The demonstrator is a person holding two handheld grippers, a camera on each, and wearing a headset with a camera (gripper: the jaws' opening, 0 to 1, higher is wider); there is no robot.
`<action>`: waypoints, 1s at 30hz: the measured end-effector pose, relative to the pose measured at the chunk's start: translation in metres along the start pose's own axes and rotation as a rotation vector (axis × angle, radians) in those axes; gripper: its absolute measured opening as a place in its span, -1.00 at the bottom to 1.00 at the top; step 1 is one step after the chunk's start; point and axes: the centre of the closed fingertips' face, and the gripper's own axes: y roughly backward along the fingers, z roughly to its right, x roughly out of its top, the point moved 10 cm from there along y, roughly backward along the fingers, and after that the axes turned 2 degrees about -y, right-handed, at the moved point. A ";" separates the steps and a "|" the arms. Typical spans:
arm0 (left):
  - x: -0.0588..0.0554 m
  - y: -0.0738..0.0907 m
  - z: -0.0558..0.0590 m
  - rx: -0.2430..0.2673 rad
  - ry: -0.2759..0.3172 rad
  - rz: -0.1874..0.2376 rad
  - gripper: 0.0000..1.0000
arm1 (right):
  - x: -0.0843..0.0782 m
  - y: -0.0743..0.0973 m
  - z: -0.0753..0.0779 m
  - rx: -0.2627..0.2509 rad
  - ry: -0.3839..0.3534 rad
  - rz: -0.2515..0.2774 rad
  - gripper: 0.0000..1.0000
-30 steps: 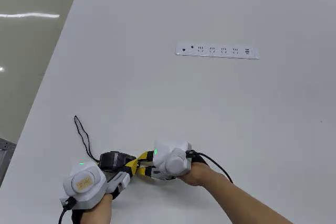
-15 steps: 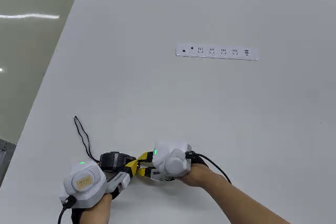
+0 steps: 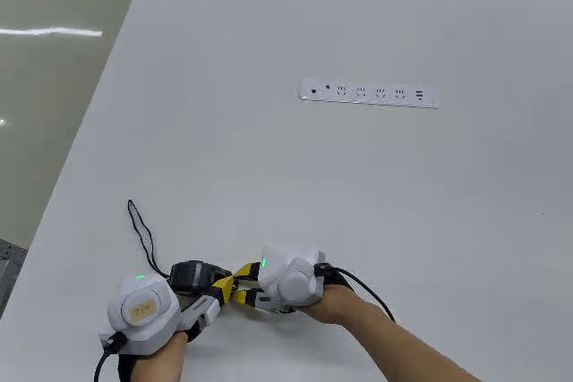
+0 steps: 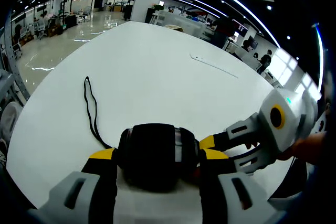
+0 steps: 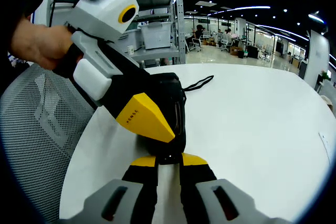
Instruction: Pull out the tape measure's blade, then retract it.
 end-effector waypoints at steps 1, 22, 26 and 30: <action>0.000 0.000 0.000 0.000 -0.001 0.000 0.22 | 0.000 0.000 0.000 0.000 0.000 -0.001 -0.71; -0.004 -0.006 0.001 0.015 -0.003 -0.014 0.27 | -0.005 0.010 0.007 -0.014 -0.062 0.006 -0.58; -0.004 -0.006 0.001 0.016 -0.005 -0.014 0.27 | -0.004 0.011 0.006 -0.015 -0.056 0.006 -0.53; -0.004 -0.004 0.001 0.012 -0.014 -0.014 0.26 | -0.003 0.015 0.004 -0.023 -0.055 0.010 -0.50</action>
